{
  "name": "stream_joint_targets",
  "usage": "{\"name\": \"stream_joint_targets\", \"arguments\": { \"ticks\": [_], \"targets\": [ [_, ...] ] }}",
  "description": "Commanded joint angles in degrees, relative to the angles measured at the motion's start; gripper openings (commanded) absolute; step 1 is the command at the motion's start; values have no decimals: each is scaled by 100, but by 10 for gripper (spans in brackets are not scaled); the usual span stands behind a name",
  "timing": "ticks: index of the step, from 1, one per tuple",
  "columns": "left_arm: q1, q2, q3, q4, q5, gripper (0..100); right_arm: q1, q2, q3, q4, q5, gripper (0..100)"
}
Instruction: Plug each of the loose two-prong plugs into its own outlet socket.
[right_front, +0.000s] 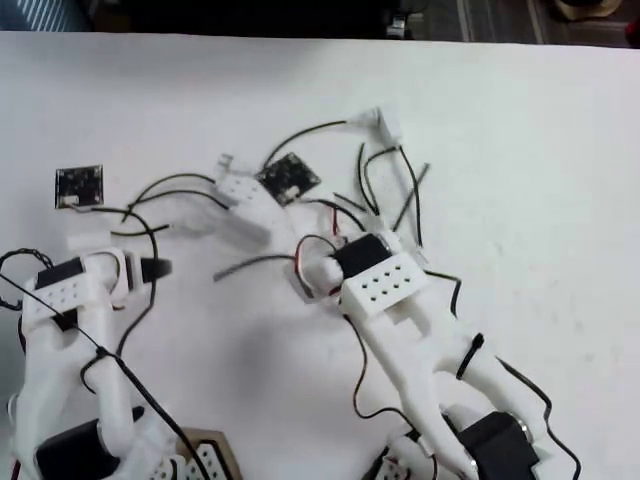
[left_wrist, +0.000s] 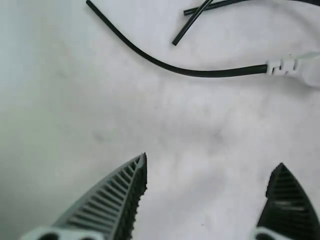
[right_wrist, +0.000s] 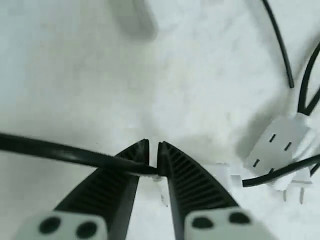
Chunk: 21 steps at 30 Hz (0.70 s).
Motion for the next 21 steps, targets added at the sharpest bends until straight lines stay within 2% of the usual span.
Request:
{"name": "stream_joint_targets", "arguments": {
  "ticks": [1, 10, 13, 18, 21],
  "targets": [
    [-22, -224, -18, -97, 9, 369, -75, -154, -334, -523, -589, 17],
    [-22, -224, -18, -97, 9, 369, -382, -145, -334, -1481, -1952, 17],
    [-22, -224, -18, -97, 9, 369, -374, -145, -334, -1437, -1960, 48],
    [-22, -224, -18, -97, 9, 369, -391, -163, -352, -804, -1934, 225],
    [-22, -224, -18, -97, 9, 369, -365, -224, -378, -470, -1565, 232]
  ]
}}
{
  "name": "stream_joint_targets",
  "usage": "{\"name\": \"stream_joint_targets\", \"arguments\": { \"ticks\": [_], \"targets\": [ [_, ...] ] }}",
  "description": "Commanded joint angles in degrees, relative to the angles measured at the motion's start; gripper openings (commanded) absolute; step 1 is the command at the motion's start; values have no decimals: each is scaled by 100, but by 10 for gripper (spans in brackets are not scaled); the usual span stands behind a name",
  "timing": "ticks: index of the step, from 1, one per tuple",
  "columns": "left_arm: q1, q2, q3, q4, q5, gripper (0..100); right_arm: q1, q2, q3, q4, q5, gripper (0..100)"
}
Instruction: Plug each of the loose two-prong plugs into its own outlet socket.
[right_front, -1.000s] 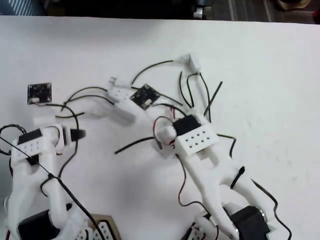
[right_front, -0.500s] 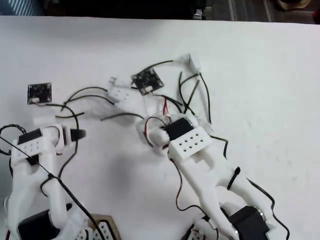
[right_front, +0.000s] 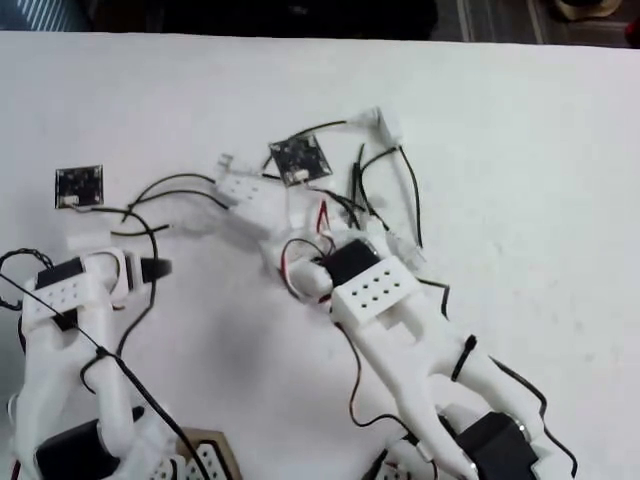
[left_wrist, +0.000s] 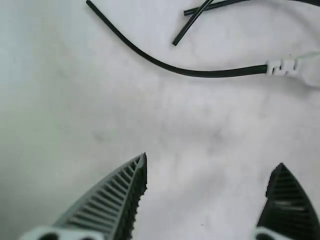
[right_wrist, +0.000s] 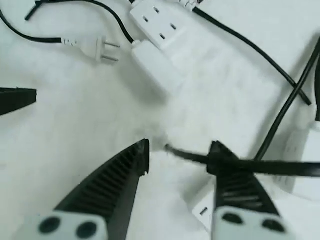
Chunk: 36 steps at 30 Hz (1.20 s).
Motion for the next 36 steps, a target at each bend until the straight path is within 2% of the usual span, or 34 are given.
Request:
{"name": "stream_joint_targets", "arguments": {
  "ticks": [1, 9, 12, 17, 22, 31, 36],
  "targets": [
    [-22, -224, -18, -97, 9, 369, 4, -251, -378, 330, 343, 232],
    [-22, -215, -18, -105, 9, 369, 154, -259, -352, 330, 431, 135],
    [-22, -215, -18, -105, 9, 369, 163, -207, -334, 312, 352, 127],
    [-22, -215, -18, -105, 9, 369, 154, 611, -536, 233, -993, 130],
    [-22, -215, -18, -105, 9, 369, 171, 1798, -1178, 251, -1837, 130],
    [-22, -215, -18, -105, 0, 369, 180, 2747, -1767, 303, -2374, 130],
    [-22, -215, -18, -105, 0, 369, 180, 2738, -2048, 1015, -2382, 131]
  ]
}}
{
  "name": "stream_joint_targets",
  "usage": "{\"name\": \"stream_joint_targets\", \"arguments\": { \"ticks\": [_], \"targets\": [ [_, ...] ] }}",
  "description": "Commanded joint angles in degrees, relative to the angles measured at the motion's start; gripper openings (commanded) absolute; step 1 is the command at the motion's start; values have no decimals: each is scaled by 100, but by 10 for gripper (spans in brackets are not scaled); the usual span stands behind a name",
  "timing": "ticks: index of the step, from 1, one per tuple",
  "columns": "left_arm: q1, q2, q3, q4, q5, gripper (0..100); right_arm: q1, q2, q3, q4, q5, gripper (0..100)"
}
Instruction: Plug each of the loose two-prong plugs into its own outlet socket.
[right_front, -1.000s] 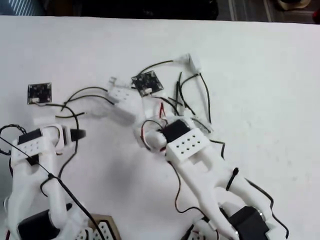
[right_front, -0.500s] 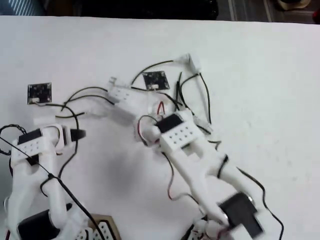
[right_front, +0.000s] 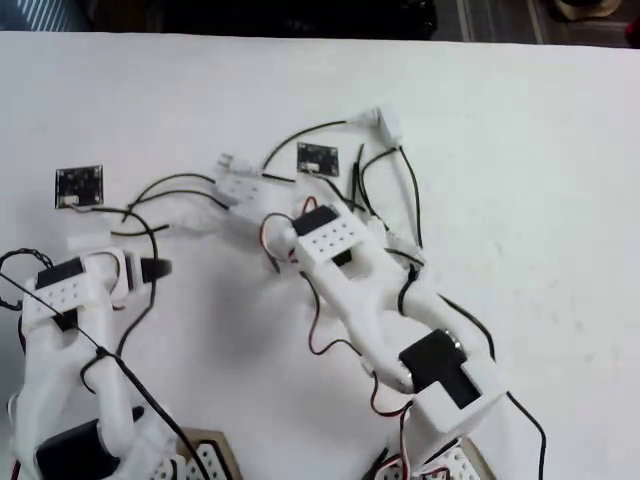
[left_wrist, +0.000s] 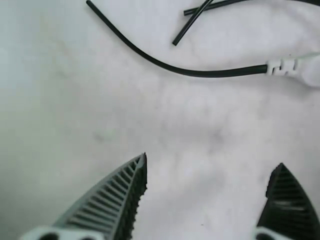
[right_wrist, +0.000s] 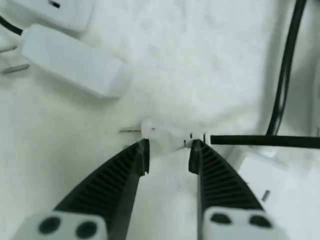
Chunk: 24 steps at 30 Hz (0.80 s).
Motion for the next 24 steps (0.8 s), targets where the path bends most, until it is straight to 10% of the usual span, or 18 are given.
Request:
{"name": "stream_joint_targets", "arguments": {
  "ticks": [1, 24],
  "targets": [
    [-22, -215, -18, -105, 0, 369, 22, -40, -466, 593, -35, 131],
    [-22, -215, -18, -105, 0, 369, -198, 752, -941, 541, -440, 187]
  ]
}}
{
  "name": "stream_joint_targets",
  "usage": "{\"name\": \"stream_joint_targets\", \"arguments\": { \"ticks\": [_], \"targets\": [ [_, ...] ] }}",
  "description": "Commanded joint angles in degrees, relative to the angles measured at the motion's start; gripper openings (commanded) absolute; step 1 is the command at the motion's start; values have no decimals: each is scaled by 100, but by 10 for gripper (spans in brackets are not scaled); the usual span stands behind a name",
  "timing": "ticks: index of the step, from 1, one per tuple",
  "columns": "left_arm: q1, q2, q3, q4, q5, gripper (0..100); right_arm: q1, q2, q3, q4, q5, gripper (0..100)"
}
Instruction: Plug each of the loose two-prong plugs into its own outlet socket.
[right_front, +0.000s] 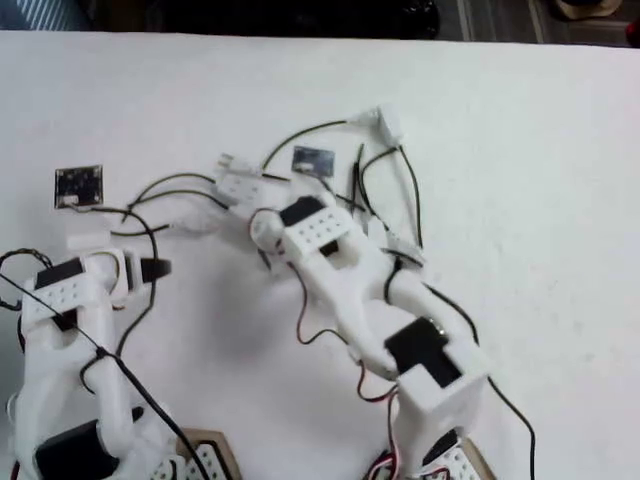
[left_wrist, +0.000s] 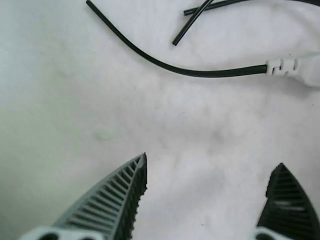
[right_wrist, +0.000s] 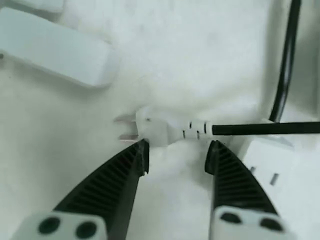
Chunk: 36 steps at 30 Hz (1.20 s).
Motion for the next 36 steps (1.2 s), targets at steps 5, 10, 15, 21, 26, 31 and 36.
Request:
{"name": "stream_joint_targets", "arguments": {
  "ticks": [5, 10, 15, 21, 26, 31, 36],
  "targets": [
    [-22, -215, -18, -105, 0, 369, 4, 277, -554, -119, -176, 183],
    [-22, -215, -18, -105, 0, 369, -40, 567, -870, -110, -229, 183],
    [-22, -215, -18, -105, 0, 369, -4, 629, -932, -110, -202, 87],
    [-22, -215, -18, -105, 0, 369, 4, 312, -888, -84, 0, 18],
    [-22, -215, -9, -105, 0, 369, 136, 110, -791, 4, 105, 17],
    [-22, -215, -9, -105, 0, 369, 180, -189, -703, 514, 721, 17],
    [-22, -215, -9, -105, 0, 369, 198, -356, -703, 945, 1002, 37]
  ]
}}
